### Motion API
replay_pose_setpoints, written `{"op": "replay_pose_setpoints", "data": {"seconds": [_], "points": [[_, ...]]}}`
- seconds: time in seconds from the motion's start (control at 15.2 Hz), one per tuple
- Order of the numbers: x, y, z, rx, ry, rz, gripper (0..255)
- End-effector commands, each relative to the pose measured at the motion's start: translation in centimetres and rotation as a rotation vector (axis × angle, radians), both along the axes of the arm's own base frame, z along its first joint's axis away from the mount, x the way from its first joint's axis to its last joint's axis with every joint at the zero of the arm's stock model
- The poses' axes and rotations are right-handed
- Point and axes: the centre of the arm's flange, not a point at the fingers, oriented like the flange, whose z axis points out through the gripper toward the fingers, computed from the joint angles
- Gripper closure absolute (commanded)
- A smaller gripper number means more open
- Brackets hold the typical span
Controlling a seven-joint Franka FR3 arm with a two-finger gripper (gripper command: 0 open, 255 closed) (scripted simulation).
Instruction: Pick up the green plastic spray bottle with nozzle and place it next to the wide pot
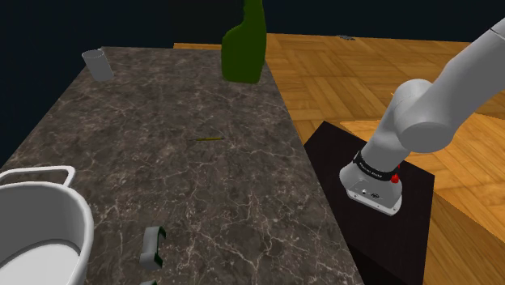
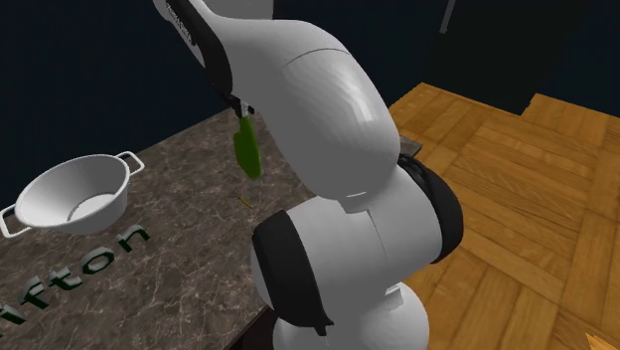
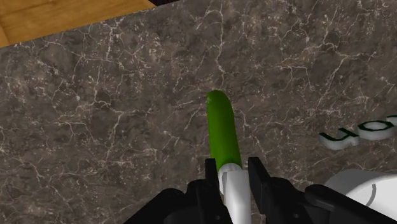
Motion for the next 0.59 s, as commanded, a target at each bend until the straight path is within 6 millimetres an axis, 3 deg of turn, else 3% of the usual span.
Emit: {"op": "replay_pose_setpoints", "data": {"seconds": [0.0,0.53], "points": [[0.0,0.1,1.1,0.000,0.000,0.000,255],[0.0,0.1,5.3,0.000,0.000,0.000,255]]}}
